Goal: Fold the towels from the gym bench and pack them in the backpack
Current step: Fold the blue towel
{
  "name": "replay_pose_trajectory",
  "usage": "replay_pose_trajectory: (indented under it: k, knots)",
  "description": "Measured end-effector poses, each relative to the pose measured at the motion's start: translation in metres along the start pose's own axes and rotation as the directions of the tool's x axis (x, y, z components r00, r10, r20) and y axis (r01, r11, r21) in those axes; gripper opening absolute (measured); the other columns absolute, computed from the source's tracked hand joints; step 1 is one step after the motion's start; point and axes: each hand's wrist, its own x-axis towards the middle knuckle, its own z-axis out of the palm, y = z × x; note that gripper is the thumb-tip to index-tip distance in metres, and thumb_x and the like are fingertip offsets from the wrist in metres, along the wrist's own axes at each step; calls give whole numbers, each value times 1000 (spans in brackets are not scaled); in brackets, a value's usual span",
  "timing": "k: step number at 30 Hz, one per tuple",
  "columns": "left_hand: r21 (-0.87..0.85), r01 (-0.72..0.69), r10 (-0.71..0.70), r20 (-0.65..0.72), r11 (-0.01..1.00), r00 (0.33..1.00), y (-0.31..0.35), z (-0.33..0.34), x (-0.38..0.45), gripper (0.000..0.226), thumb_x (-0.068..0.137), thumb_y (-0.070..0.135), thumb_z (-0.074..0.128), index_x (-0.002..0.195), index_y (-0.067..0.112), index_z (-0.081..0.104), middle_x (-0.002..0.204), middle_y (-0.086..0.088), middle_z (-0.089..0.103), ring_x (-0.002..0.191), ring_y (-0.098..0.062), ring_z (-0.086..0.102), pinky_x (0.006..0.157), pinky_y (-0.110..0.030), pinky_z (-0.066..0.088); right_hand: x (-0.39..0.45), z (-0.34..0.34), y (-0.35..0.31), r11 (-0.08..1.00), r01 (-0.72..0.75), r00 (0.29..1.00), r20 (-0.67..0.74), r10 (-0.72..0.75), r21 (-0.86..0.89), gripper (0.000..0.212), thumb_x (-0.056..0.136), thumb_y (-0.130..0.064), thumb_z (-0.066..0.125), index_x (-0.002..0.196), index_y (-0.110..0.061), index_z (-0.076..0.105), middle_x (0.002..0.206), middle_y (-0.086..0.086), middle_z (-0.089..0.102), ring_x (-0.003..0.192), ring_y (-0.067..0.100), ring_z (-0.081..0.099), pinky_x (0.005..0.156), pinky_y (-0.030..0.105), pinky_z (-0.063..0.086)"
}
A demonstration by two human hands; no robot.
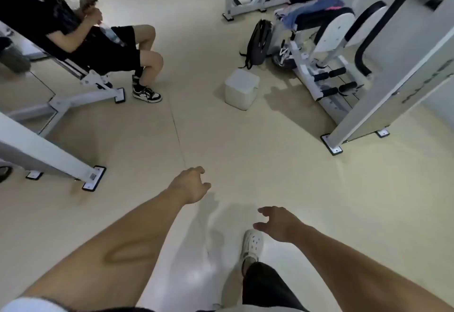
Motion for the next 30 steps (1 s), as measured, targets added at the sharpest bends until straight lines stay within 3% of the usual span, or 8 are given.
replay_pose_trajectory:
  k: [8, 15, 23, 27, 30]
  knots:
    - [-84, -18, 16, -30, 996, 999, 34, -100, 140, 58, 101, 41, 57, 152, 20, 40, 156, -6, 46, 139, -25, 47, 113, -36, 40, 147, -144, -46, 1000, 1, 1000, -5, -1, -22, 66, 94, -52, 62, 152, -26, 42, 149, 0, 54, 137, 19, 50, 113, 33, 40]
    - [-84, -66, 61, -67, 994, 996, 6, -202, 291, 59, 100, 41, 57, 152, 18, 41, 156, -8, 46, 142, -26, 43, 115, -37, 37, 279, -237, -129, 999, 8, 999, -34, -9, -33, 64, 96, -48, 61, 153, -26, 42, 151, -2, 52, 139, 19, 48, 114, 34, 38]
    - [76, -87, 86, 18, 993, 996, -48, -331, 469, 61, 100, 42, 56, 153, 17, 39, 154, -10, 46, 141, -28, 45, 113, -38, 39, 409, -328, -216, 983, -124, 989, -61, 133, 136, 64, 97, -45, 61, 154, -25, 41, 152, 1, 50, 137, 20, 49, 113, 30, 39]
    - [137, -155, 151, 35, 978, 988, -29, -388, 552, 60, 101, 41, 55, 153, 17, 39, 153, -10, 46, 141, -27, 44, 113, -37, 39, 462, -381, -238, 953, -150, 979, -95, 180, 263, 64, 96, -45, 62, 153, -24, 42, 152, 0, 51, 137, 19, 50, 113, 29, 38]
    - [151, -217, 211, 54, 964, 976, 4, -414, 615, 59, 102, 41, 54, 154, 17, 38, 152, -10, 48, 140, -27, 45, 112, -37, 40, 505, -420, -238, 954, -166, 977, -92, 194, 250, 64, 97, -46, 60, 154, -25, 40, 151, 0, 51, 138, 19, 49, 112, 29, 38]
